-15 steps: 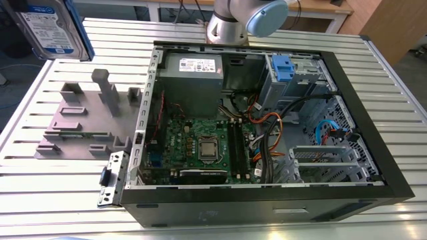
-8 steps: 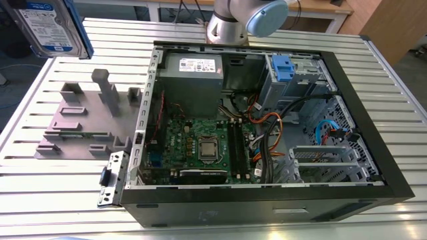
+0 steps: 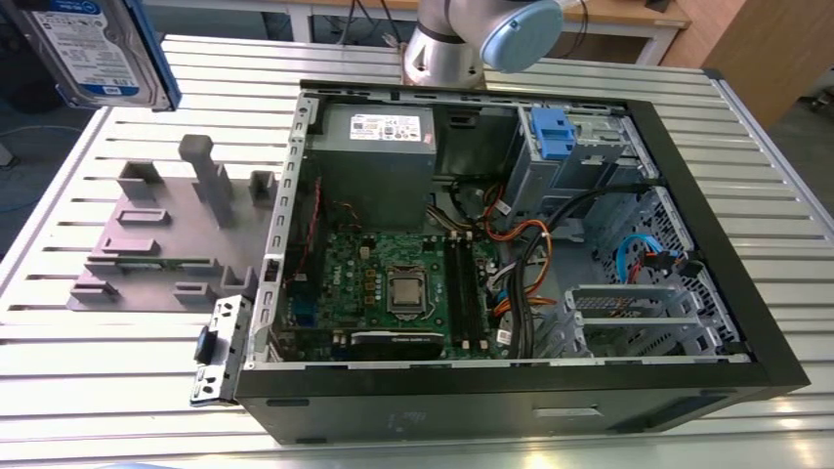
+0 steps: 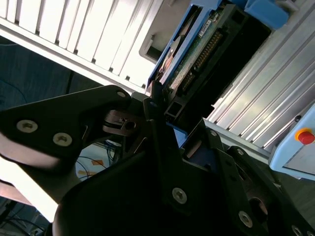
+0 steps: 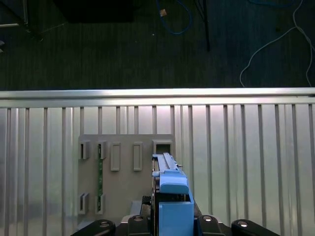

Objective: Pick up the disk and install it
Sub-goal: 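Pick up the disk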

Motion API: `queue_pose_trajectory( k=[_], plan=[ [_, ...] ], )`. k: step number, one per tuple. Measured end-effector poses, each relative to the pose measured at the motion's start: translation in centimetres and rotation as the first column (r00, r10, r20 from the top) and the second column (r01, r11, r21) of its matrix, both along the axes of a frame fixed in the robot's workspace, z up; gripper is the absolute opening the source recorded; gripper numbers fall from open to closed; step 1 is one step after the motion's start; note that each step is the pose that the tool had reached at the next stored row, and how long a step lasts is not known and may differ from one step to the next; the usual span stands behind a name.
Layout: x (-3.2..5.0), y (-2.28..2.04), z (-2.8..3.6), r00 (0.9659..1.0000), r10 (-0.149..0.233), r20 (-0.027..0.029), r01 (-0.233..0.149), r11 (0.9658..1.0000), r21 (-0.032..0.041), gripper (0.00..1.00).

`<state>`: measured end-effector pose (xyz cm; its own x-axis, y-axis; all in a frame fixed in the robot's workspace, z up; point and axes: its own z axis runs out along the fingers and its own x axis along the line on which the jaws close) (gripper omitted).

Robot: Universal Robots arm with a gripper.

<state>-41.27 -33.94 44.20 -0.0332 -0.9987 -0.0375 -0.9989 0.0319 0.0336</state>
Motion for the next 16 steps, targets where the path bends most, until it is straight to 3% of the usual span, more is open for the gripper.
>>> queue_pose_trajectory(
  k=[16],
  plan=[
    [0.0,0.0,1.14,1.0,0.0,0.0,0.0,1.0,0.0,0.37]
  ],
)
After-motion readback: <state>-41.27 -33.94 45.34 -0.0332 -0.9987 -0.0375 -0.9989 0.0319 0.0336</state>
